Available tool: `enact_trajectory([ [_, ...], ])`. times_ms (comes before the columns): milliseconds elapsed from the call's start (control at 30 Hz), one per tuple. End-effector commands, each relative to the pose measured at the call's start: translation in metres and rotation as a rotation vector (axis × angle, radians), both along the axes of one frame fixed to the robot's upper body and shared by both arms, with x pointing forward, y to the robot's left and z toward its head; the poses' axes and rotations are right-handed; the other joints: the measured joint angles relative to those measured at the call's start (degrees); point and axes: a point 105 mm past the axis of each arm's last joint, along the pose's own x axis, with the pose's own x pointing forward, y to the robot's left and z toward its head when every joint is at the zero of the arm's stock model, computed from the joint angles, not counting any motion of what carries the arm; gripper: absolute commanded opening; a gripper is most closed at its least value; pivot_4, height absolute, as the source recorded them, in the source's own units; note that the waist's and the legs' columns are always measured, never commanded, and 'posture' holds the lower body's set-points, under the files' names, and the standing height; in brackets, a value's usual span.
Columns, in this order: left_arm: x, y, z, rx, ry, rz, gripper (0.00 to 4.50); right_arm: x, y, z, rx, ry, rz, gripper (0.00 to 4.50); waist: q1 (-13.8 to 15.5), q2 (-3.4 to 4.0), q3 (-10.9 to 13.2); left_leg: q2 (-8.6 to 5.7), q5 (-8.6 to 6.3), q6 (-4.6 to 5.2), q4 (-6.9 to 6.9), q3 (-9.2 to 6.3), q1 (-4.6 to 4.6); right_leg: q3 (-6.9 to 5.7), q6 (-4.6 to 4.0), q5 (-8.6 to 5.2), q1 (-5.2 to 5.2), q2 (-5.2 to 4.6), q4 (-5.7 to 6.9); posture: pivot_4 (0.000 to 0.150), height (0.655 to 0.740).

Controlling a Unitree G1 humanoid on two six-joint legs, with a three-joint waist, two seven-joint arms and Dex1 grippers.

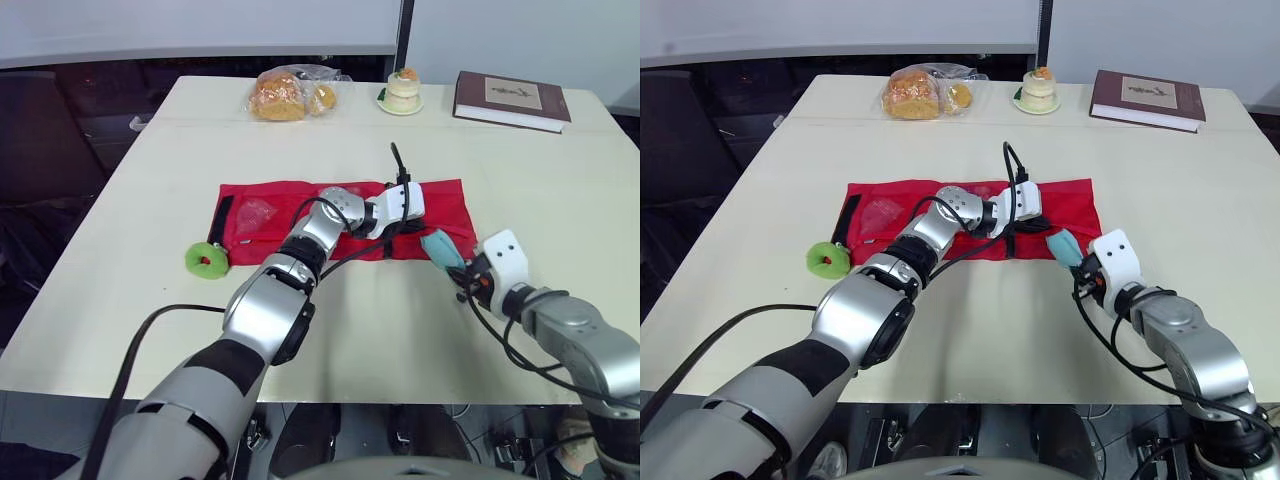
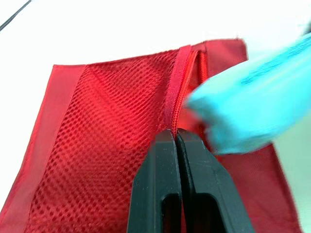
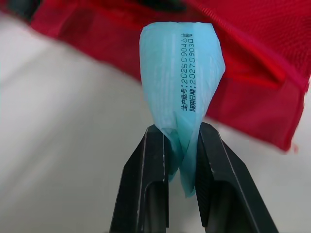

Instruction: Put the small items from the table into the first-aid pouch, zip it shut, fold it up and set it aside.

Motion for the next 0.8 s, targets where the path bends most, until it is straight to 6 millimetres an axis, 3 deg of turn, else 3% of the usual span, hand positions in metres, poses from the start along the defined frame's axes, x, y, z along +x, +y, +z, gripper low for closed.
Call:
enact_trajectory([
  [33,-0.005,-0.016,0.023,-0.083,-0.044,-0.053,0.0,0.02,-0.003,0.013,0.048,-0.04,-0.103,0.16,-0.1,0.02,0.0,0.0,0.0,0.0,0.0,0.02,0.0,0.01,0.0,0.0,0.0,0.0,0.0,0.15,0.7289],
  [400,-0.014,-0.032,0.019,-0.115,-0.015,-0.078,0.0,0.073,0.009,0.031,0.189,-0.129,-0.318,0.16,0.0,0.07,0.0,-0.04,0.01,0.0,-0.01,0.03,-0.01,0.02,0.0,0.01,-0.05,-0.02,0.04,0.15,0.7289],
  [567,-0.016,-0.034,0.019,-0.121,-0.005,-0.079,0.0,0.078,0.007,0.034,0.2,-0.163,-0.351,0.16,-0.2,0.08,0.0,-0.04,0.01,-0.01,-0.03,0.03,-0.04,0.02,0.0,0.01,-0.09,-0.02,0.05,0.15,0.7289],
  [600,-0.016,-0.034,0.019,-0.121,-0.004,-0.078,0.0,0.076,0.007,0.033,0.195,-0.163,-0.339,1.17,-0.2,0.08,0.0,-0.03,0.01,-0.01,-0.03,0.03,-0.04,0.02,0.0,0.01,-0.09,-0.02,0.05,0.15,0.7289],
  [633,-0.016,-0.034,0.018,-0.121,-0.003,-0.077,0.0,0.074,0.007,0.031,0.188,-0.162,-0.327,1.44,-0.2,0.08,0.0,-0.03,0.01,-0.01,-0.03,0.03,-0.04,0.02,0.0,0.01,-0.09,-0.02,0.05,0.15,0.7289],
  [700,-0.015,-0.034,0.018,-0.123,-0.001,-0.07,0.0,0.068,0.007,0.028,0.163,-0.159,-0.298,2.4,-0.2,0.08,0.0,-0.03,0.01,0.0,-0.04,0.03,-0.04,0.02,0.01,0.01,-0.09,-0.02,0.04,0.15,0.7289],
  [733,-0.014,-0.033,0.018,-0.124,-0.001,-0.065,0.0,0.063,0.008,0.027,0.145,-0.154,-0.267,2.76,-0.1,0.08,0.0,-0.03,0.01,0.0,-0.04,0.04,-0.05,0.02,0.01,0.01,-0.09,-0.02,0.03,0.15,0.7289],
  [800,-0.012,-0.032,0.019,-0.129,0.002,-0.051,0.0,0.052,0.008,0.025,0.115,-0.142,-0.218,2.76,-0.3,0.09,0.0,-0.03,0.0,0.0,-0.04,0.03,-0.06,0.02,0.01,0.01,-0.09,-0.01,0.02,0.15,0.7289],
])
